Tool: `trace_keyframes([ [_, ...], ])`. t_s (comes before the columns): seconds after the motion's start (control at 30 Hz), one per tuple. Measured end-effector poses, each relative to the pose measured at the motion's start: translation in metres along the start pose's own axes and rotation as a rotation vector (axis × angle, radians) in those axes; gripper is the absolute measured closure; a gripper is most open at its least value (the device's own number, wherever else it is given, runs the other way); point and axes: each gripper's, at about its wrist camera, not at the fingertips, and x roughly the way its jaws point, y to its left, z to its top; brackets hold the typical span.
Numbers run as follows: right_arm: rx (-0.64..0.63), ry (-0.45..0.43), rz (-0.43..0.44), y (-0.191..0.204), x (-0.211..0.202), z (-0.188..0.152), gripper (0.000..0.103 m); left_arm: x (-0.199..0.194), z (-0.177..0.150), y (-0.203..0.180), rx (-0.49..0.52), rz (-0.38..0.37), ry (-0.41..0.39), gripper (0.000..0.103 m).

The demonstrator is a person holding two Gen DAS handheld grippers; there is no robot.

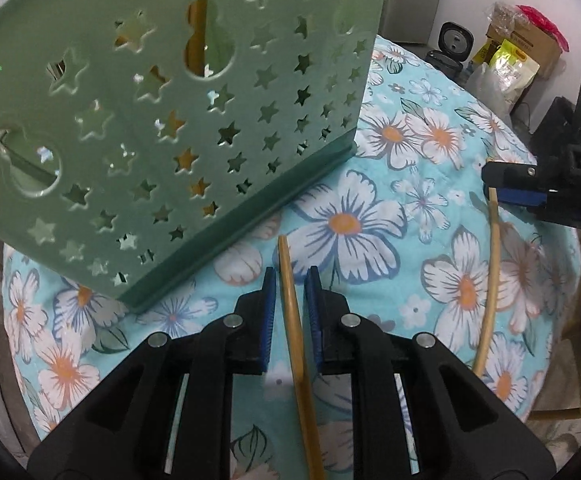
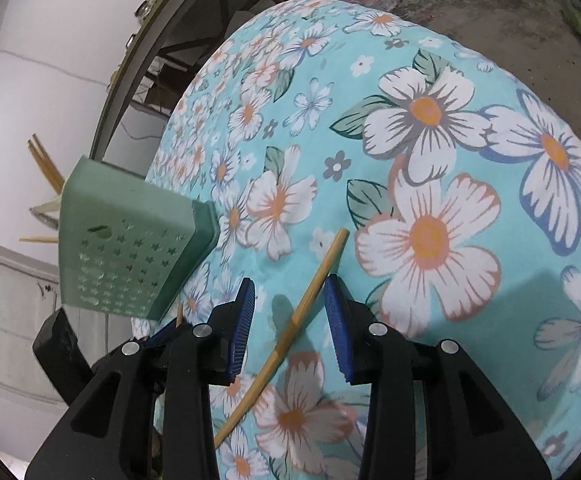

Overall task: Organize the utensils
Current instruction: 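Grasp another chopstick with the right tool while the left tool lifts its chopstick, then raise both held chopsticks upright toward the green holder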

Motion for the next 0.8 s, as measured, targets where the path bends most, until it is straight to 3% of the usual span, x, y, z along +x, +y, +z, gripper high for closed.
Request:
trace_keyframes([
  [0.07, -0.012, -0.021, -0.025, 0.002, 0.001, -0.001, 0.070, 0.000, -0.001, -0.005, 0.019, 0.028, -0.015, 0.091],
  [0.2, -0.015, -0.043, -0.061, 0.001, 0.002, -0.002, 0.089, -0.002, -0.002, -0.012, 0.040, 0.060, -0.032, 0.097],
  [0.47, -0.014, -0.062, 0.030, 0.006, -0.017, -0.004, 0.091, -0.018, -0.005, -0.012, 0.046, 0.073, -0.063, 0.098],
  [0.8, -0.095, -0.144, 0.109, 0.041, -0.059, -0.002, 0.095, -0.059, -0.005, -0.020, 0.061, 0.082, -0.126, 0.098],
])
